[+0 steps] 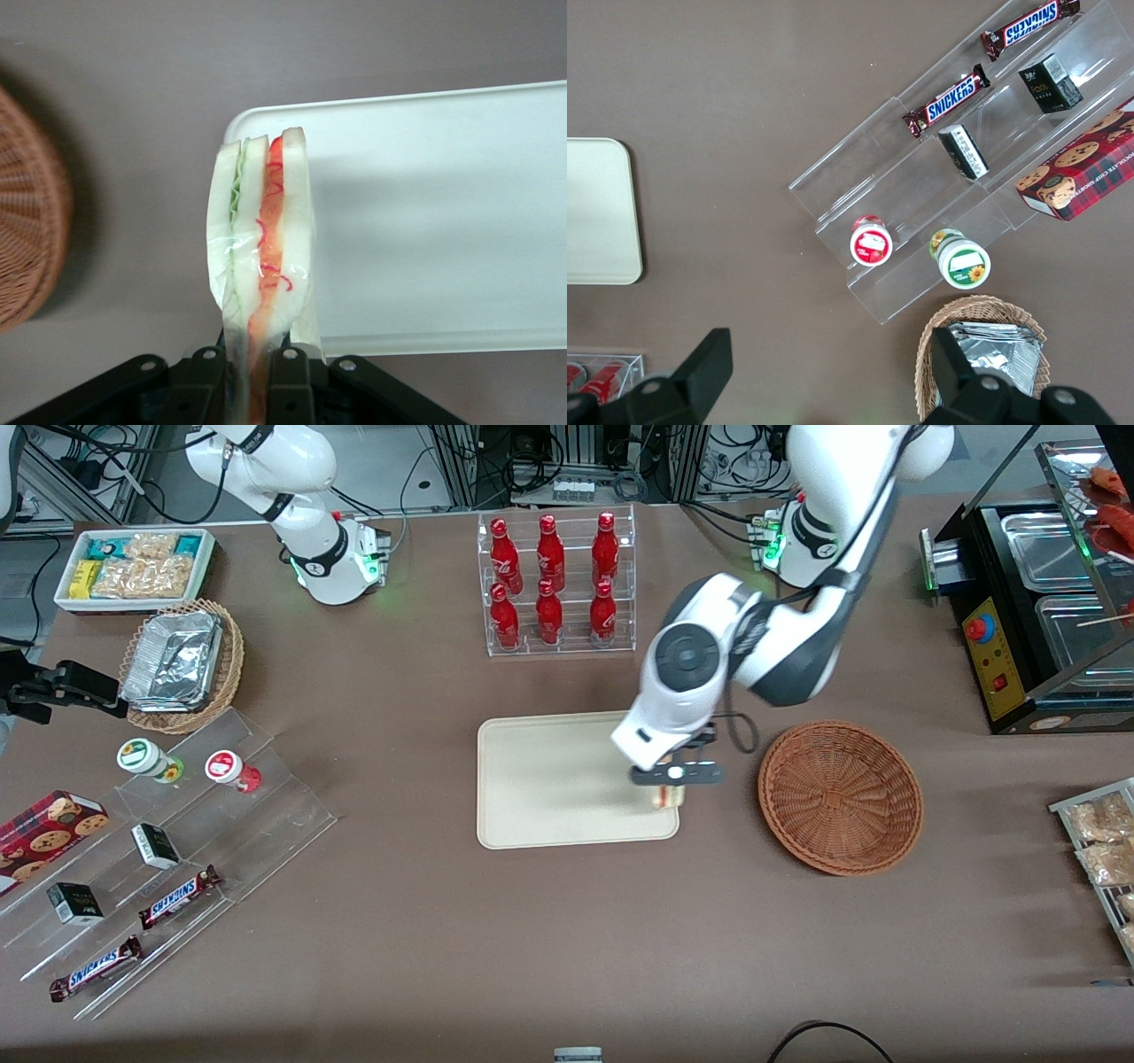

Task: Place sandwich from basket to tray
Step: 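Lower the sandwich onto the cream tray with the left gripper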

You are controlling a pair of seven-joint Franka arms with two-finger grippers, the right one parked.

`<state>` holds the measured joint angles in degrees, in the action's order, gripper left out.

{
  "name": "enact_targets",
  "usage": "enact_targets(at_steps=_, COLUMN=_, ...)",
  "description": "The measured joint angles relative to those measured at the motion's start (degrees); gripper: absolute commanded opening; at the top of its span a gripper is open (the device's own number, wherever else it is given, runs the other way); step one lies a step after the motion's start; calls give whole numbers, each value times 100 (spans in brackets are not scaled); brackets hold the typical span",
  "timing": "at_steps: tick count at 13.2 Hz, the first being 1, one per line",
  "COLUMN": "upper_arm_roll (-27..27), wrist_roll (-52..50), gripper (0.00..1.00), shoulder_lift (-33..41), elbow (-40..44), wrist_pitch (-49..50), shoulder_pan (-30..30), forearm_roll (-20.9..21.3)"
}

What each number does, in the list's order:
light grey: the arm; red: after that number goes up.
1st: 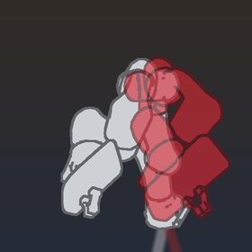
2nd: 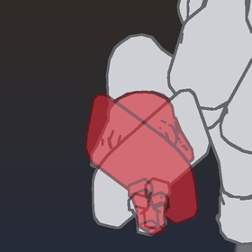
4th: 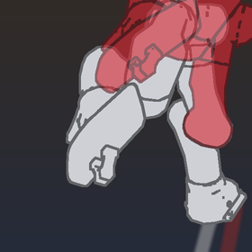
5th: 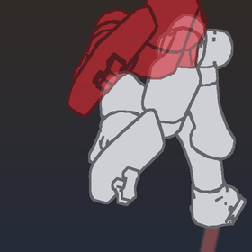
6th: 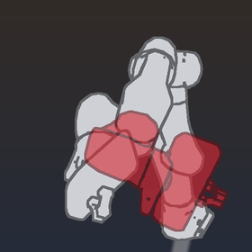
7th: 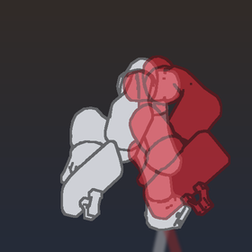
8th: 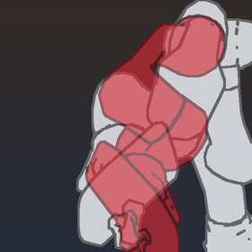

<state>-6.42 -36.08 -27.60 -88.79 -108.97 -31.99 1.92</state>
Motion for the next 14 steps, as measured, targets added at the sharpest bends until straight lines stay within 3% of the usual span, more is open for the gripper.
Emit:
enact_targets(at_steps=6, upper_arm_roll=3, wrist_roll=-270, gripper=0, shoulder_lift=-1212, elbow=1229, wrist_pitch=-289, shoulder_pan=-502, forearm_roll=0)
enact_targets(at_steps=14, upper_arm_roll=-32, wrist_roll=-595, gripper=0, shoulder_lift=-1778, elbow=1334, wrist_pitch=-1058, shoulder_pan=-676, forearm_roll=0)
